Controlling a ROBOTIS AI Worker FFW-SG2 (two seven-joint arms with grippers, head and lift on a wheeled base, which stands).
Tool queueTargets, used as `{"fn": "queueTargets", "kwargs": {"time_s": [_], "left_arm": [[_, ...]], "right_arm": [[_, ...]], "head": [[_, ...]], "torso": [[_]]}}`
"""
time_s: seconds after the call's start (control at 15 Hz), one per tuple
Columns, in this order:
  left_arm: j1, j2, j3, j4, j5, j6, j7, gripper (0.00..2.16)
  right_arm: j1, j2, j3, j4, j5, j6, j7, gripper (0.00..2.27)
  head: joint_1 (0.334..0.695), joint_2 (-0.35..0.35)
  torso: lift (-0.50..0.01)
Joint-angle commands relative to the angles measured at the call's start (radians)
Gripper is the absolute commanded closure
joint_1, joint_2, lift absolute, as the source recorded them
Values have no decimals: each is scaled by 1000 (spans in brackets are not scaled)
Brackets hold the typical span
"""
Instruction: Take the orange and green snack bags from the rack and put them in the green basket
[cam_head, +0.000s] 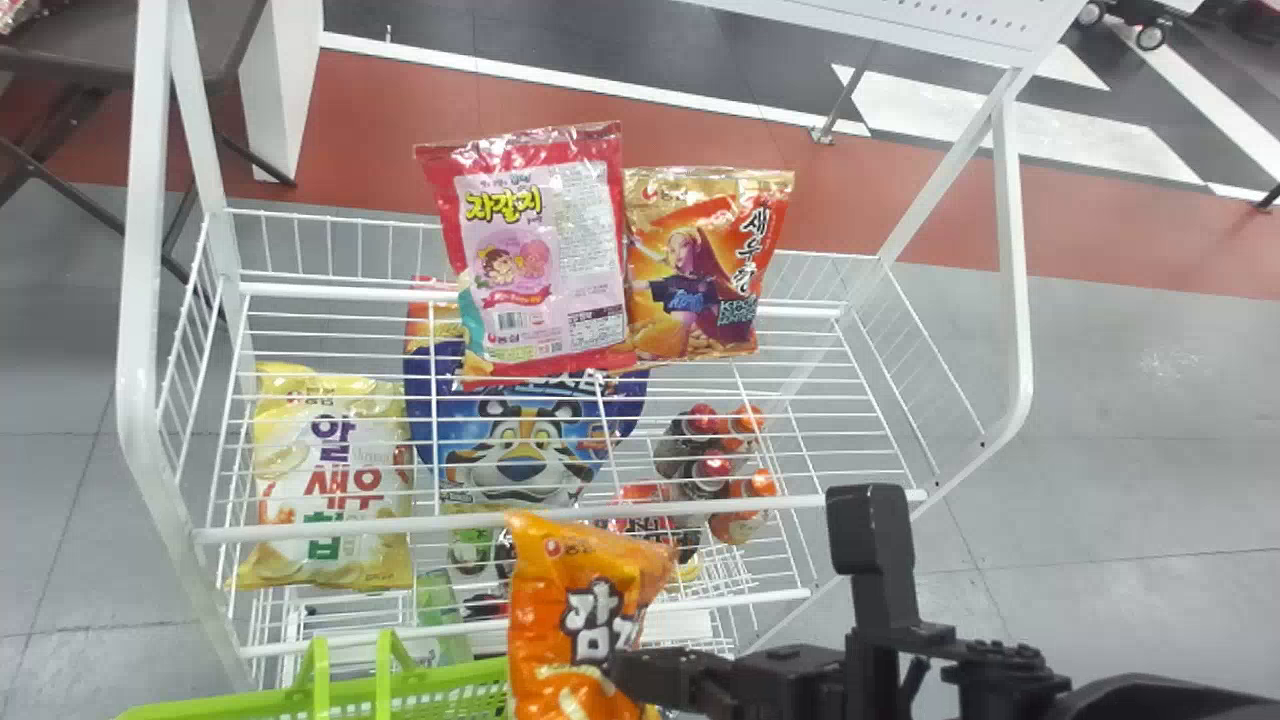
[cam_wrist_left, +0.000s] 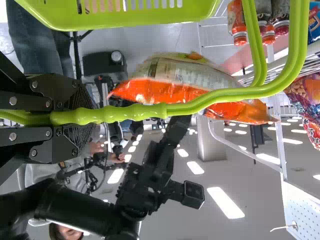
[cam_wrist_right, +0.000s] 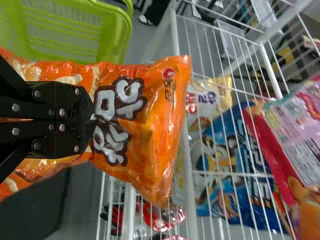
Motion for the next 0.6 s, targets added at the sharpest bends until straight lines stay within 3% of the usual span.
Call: {"fn": "queueTargets", "kwargs": {"time_s": [0.0, 0.4, 0.53], "left_arm": [[1, 0, 0, 2, -1, -1, 0, 1997], [3, 1, 0, -6, 1, 3, -2, 1997], [4, 1, 0, -6, 4, 3, -3, 1997]], "right_arm": [[1, -7, 37, 0, -6, 11, 0, 2246], [-8, -31, 228, 114, 39, 11, -14, 2246], [-31, -34, 298, 184, 67, 11, -26, 2246]], "head": [[695, -350], [695, -350], [695, -312]], "torso": [[0], [0], [0]]}}
